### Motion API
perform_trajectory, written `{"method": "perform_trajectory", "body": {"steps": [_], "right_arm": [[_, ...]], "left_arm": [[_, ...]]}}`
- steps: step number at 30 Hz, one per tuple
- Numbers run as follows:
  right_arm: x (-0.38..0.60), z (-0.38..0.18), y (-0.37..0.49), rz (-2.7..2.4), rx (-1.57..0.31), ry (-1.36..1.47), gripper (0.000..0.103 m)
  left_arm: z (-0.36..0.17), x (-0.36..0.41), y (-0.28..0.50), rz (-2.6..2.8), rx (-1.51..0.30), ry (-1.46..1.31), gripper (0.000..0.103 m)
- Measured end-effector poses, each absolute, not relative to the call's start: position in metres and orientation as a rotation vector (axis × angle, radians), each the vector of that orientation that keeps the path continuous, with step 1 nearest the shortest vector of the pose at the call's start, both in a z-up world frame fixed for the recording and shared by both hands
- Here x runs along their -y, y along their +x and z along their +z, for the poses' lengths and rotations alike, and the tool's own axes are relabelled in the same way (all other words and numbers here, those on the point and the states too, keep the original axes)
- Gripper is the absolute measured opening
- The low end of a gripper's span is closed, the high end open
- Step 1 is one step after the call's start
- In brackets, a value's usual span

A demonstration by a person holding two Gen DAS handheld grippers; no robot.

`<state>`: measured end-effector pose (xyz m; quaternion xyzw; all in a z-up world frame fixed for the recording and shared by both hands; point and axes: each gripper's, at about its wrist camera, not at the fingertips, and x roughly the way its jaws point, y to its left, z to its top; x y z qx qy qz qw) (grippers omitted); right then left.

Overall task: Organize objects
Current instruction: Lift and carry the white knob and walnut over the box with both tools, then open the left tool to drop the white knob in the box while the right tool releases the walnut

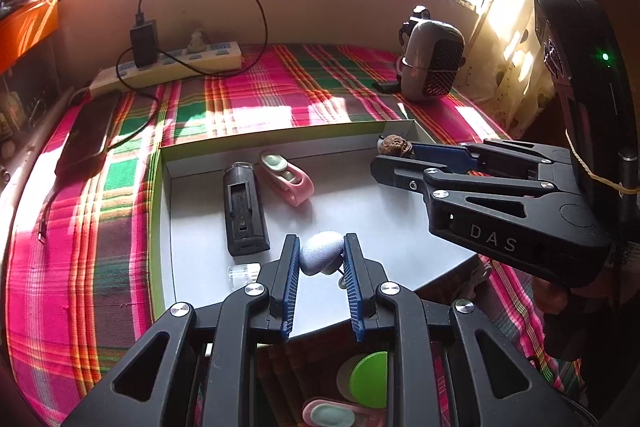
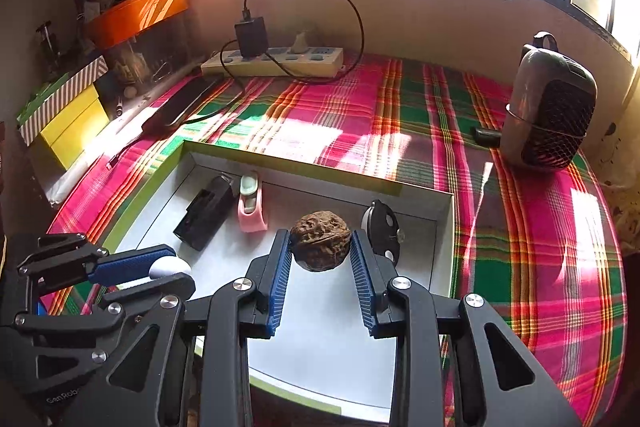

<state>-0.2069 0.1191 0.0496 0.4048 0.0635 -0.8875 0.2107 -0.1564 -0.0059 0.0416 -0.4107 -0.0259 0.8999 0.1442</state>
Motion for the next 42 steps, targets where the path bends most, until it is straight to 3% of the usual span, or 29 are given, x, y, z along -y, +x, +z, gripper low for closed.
{"method": "perform_trajectory", "body": {"steps": [42], "right_arm": [[-0.078,0.019,-0.256,-2.391,-0.277,1.258,0.032]], "left_arm": [[0.020,0.014,-0.193,2.659,0.050,-1.274,0.020]]}}
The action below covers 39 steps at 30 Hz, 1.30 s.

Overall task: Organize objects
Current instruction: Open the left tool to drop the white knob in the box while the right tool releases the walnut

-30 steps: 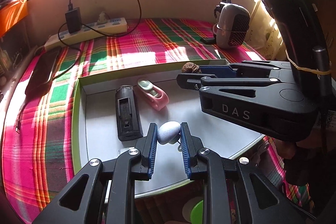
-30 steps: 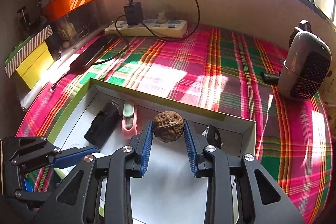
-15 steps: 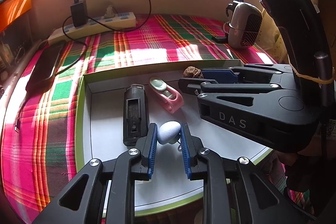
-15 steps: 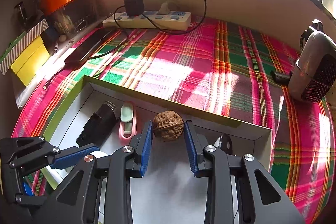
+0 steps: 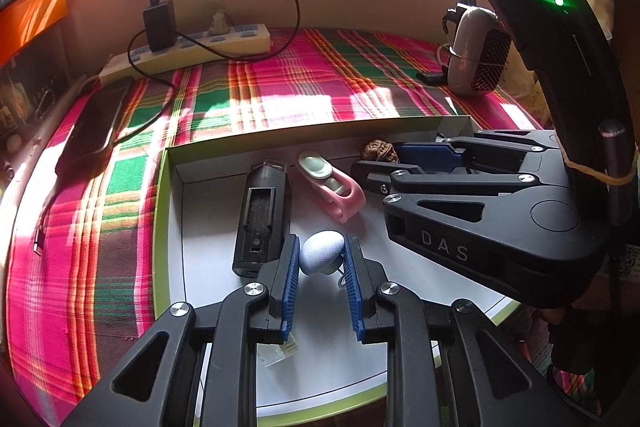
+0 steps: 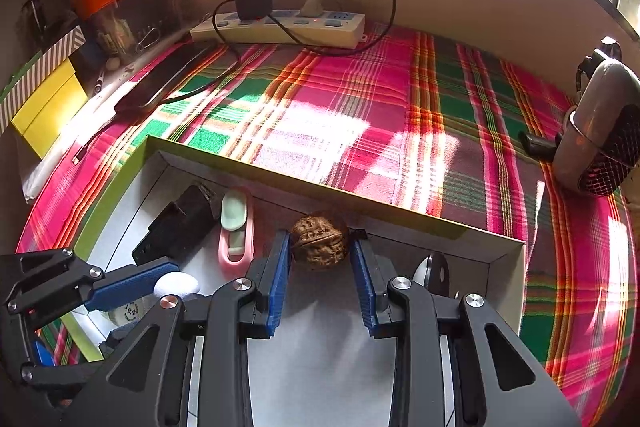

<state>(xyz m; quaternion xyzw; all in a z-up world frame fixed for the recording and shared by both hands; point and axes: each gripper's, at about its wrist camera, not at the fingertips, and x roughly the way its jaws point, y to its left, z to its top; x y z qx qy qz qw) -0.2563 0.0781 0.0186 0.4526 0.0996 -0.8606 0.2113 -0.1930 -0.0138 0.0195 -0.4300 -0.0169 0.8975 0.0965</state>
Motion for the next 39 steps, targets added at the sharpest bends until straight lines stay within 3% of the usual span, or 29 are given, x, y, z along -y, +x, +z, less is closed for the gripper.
{"method": "perform_trajectory", "body": {"steps": [10,14,20,23,39], "right_arm": [[-0.078,0.016,-0.258,-2.400,-0.282,1.278,0.032],[-0.078,0.017,-0.258,-2.409,-0.276,1.279,0.039],[-0.080,0.019,-0.259,-2.423,-0.264,1.285,0.041],[-0.081,0.021,-0.258,-2.425,-0.265,1.279,0.051],[-0.089,0.044,-0.235,-2.486,-0.219,1.210,0.051]], "left_arm": [[0.018,0.014,-0.194,2.673,0.031,-1.284,0.020],[0.017,0.015,-0.193,2.673,0.031,-1.284,0.021],[0.018,0.014,-0.194,2.676,0.021,-1.285,0.025],[0.017,0.013,-0.193,2.672,0.026,-1.286,0.028],[0.033,0.018,-0.171,2.713,0.037,-1.230,0.029]]}}
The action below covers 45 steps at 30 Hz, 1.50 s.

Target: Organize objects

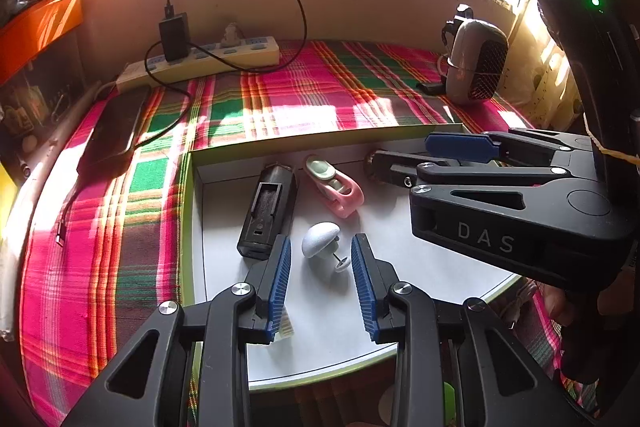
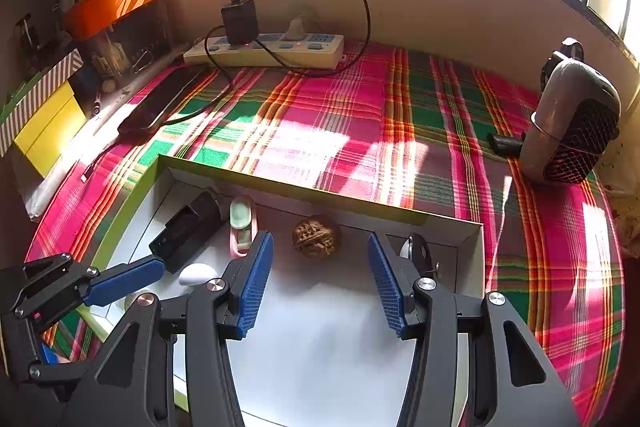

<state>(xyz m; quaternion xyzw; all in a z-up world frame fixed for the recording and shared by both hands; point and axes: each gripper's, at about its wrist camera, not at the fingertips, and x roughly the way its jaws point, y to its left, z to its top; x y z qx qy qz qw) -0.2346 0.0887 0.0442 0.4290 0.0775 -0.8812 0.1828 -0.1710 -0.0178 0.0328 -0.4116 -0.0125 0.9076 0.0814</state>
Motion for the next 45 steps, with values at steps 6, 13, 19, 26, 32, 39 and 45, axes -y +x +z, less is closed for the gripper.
{"method": "perform_trajectory", "body": {"steps": [6,13,19,26,32,39,45], "right_arm": [[-0.098,0.059,-0.211,-2.526,-0.184,1.164,0.051],[-0.116,0.071,-0.174,-2.573,-0.109,1.113,0.051],[-0.129,0.071,-0.138,-2.622,-0.095,1.090,0.051],[-0.148,0.062,-0.102,-2.666,-0.055,1.088,0.051],[-0.172,0.048,-0.082,-2.692,0.029,1.123,0.051],[-0.188,0.030,-0.067,-2.711,0.034,1.176,0.051],[-0.189,0.022,-0.060,-2.691,0.024,1.197,0.051]], "left_arm": [[0.045,0.019,-0.150,2.729,0.045,-1.182,0.030],[0.053,0.018,-0.118,2.749,0.027,-1.134,0.030],[0.053,0.018,-0.089,2.754,0.016,-1.116,0.030],[0.049,0.023,-0.063,2.750,0.044,-1.094,0.030],[0.040,0.038,-0.046,2.757,0.131,-1.112,0.033],[0.024,0.042,-0.035,2.693,0.189,-1.147,0.034],[0.015,0.040,-0.035,2.651,0.252,-1.194,0.034]]}}
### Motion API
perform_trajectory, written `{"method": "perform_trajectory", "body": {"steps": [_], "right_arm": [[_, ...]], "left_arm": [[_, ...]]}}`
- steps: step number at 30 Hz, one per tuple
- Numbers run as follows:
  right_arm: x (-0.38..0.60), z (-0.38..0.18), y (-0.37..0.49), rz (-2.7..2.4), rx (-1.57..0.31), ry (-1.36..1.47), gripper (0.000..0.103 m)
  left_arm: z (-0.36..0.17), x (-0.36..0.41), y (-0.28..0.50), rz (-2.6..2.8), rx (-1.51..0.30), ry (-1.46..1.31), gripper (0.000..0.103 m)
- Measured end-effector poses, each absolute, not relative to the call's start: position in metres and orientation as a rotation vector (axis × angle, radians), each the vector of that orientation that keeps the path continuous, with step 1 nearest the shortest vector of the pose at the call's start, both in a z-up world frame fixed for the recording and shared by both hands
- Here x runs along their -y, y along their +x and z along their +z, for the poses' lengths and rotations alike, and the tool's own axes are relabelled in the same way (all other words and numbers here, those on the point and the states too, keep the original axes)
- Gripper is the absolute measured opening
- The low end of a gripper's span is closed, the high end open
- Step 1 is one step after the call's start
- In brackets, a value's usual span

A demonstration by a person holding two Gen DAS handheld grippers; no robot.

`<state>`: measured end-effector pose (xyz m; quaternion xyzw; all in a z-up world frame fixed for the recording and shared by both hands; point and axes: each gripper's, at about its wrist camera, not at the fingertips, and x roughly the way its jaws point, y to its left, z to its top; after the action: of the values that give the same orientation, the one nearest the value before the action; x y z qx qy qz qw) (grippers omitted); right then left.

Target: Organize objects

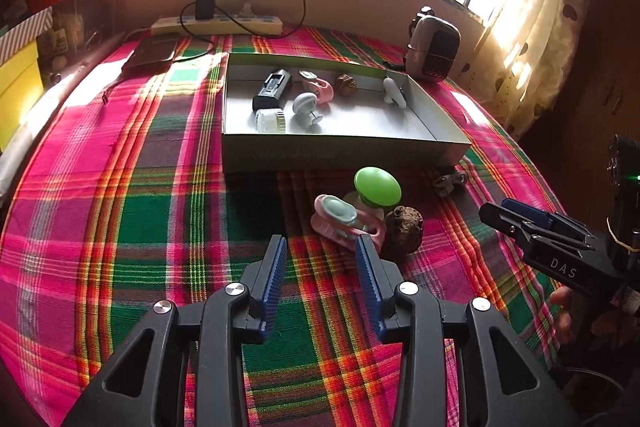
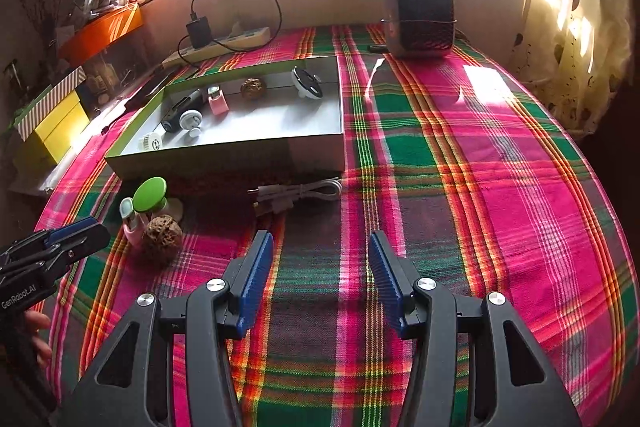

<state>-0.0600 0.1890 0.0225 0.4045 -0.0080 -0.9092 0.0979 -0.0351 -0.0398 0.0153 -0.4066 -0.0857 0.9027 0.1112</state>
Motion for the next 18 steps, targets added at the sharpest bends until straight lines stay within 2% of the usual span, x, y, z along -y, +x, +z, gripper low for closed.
{"method": "perform_trajectory", "body": {"steps": [18], "right_arm": [[-0.167,0.015,-0.056,-2.591,-0.036,1.197,0.051]], "left_arm": [[0.007,0.007,-0.051,2.607,0.150,-1.304,0.034]]}}
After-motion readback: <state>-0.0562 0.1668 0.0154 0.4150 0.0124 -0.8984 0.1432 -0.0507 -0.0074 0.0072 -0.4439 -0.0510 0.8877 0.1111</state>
